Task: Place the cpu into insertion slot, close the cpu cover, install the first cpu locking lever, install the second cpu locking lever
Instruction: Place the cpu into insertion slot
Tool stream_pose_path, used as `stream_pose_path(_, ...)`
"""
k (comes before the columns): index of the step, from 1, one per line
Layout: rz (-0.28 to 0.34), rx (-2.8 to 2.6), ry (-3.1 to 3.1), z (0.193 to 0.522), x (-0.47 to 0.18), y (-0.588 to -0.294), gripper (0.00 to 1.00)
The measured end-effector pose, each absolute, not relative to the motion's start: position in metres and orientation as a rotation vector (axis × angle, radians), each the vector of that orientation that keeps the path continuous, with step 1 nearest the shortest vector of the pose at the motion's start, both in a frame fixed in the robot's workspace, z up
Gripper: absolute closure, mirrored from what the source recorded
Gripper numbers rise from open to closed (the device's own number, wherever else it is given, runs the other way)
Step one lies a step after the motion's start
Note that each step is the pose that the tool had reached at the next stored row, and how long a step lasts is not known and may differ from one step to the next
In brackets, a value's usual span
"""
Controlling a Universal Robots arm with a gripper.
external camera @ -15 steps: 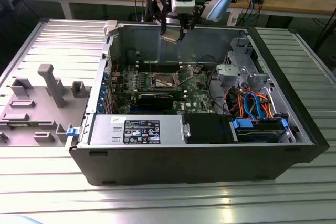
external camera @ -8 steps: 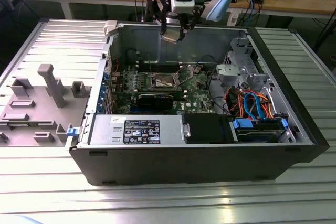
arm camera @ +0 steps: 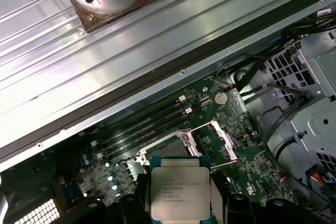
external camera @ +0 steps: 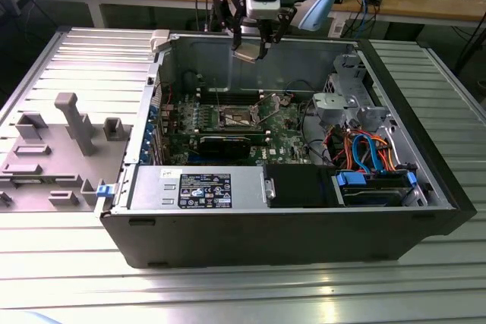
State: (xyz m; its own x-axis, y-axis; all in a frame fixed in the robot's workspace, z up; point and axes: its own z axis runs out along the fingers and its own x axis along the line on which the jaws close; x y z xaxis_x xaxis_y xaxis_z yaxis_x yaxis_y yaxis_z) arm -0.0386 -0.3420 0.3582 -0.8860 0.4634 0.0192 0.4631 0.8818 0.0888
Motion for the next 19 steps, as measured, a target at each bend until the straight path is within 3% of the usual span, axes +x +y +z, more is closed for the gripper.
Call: stream_pose_path(19, 0.143, 0.826, 3.023, 0.3575, -0.0386, -0.3424, 0.46)
